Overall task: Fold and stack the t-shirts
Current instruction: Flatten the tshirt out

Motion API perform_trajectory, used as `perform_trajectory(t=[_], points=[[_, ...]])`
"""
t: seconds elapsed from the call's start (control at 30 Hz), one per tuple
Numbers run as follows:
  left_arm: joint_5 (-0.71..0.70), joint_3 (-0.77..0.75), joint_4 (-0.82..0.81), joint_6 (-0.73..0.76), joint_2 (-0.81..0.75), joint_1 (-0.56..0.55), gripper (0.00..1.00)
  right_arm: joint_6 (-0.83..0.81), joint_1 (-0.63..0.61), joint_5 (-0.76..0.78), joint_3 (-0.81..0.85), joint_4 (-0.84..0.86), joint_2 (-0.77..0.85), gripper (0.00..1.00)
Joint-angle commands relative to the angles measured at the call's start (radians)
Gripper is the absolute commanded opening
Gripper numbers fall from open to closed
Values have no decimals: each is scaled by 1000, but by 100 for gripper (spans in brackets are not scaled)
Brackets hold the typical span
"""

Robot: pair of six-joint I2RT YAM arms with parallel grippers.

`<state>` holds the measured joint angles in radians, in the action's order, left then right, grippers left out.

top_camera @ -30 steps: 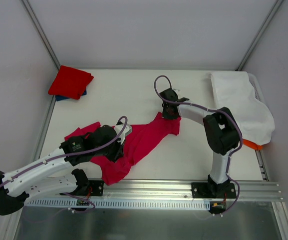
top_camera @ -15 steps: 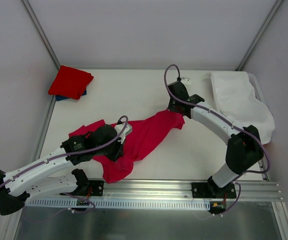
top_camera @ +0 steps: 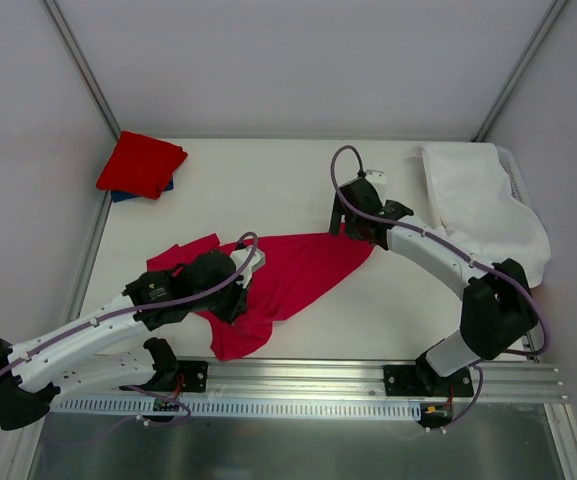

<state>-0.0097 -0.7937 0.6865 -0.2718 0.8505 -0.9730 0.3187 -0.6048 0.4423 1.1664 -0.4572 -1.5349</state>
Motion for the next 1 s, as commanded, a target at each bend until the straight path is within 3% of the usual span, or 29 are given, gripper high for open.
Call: perform_trajectory(t=[0.0,0.2,0.33,0.5,0.63,0.97], points=[[-10,2,-16,5,-1,13,0,26,-27,-11,-31,0,-11,95],[1,2,-18,8,5,22,0,19,-104,-60,94,28,-115,95],[4,5,-19,9,-1,25,0,19,-128,-111,342,-23,-286,94],[2,8,-22,6,-14,25,0,17,-150,-125,530,-80,-473,87],[1,11,-22,5,-33,25,0,19,-145,-84,527,-80,-498,79],[7,11,-27,8,-30,25,0,25,-46,-1,326,-69,-370,78]])
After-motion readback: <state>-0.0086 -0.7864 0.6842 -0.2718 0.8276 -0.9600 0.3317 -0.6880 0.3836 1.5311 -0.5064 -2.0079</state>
